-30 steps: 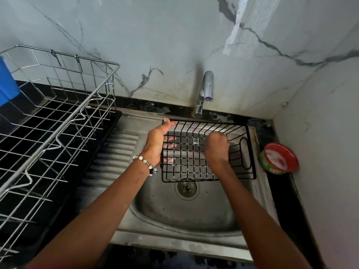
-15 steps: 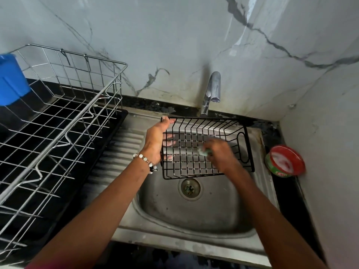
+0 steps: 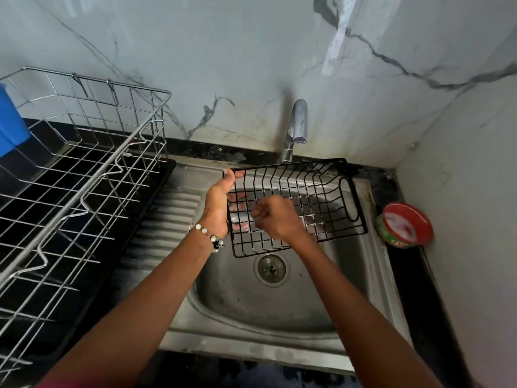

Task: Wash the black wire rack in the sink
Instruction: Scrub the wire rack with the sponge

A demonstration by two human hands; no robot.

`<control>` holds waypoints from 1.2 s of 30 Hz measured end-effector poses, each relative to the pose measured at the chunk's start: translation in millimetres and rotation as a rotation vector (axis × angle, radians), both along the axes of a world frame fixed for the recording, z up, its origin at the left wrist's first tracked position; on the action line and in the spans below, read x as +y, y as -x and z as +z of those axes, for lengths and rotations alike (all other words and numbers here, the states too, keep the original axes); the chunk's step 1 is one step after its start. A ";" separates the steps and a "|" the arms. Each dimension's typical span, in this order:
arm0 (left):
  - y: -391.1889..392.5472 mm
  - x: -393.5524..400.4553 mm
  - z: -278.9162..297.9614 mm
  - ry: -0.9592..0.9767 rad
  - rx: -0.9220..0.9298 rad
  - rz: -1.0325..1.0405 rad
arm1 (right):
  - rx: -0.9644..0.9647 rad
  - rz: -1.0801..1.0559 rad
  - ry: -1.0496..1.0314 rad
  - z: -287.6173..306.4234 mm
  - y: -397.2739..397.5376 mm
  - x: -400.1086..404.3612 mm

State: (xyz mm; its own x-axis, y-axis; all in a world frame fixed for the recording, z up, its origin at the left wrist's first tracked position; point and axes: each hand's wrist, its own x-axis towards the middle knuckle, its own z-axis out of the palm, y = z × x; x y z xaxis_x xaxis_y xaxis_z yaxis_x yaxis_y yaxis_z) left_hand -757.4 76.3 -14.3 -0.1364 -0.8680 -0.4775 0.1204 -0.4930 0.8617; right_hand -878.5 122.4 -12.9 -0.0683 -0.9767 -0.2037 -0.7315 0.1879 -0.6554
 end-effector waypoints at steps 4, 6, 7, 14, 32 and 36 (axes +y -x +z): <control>-0.5 6.3 -5.0 -0.048 0.129 -0.009 | -0.424 -0.240 0.118 14.5 -16.2 -23.8; -0.3 6.4 -6.6 -0.060 0.195 -0.019 | -0.501 -0.354 0.181 16.4 -27.8 -28.5; -0.8 5.0 -7.1 -0.048 0.221 -0.022 | -0.510 -0.365 0.192 16.3 -33.0 -26.6; -12.0 -2.1 -11.8 0.019 0.293 -0.028 | -0.216 0.134 -0.161 21.9 -20.5 3.3; -10.2 -4.4 -7.9 0.046 0.273 -0.101 | 0.075 0.199 -0.068 5.9 -21.6 -0.8; -7.9 0.2 -9.0 0.028 0.283 -0.087 | 0.082 0.274 -0.174 12.0 -13.3 -7.6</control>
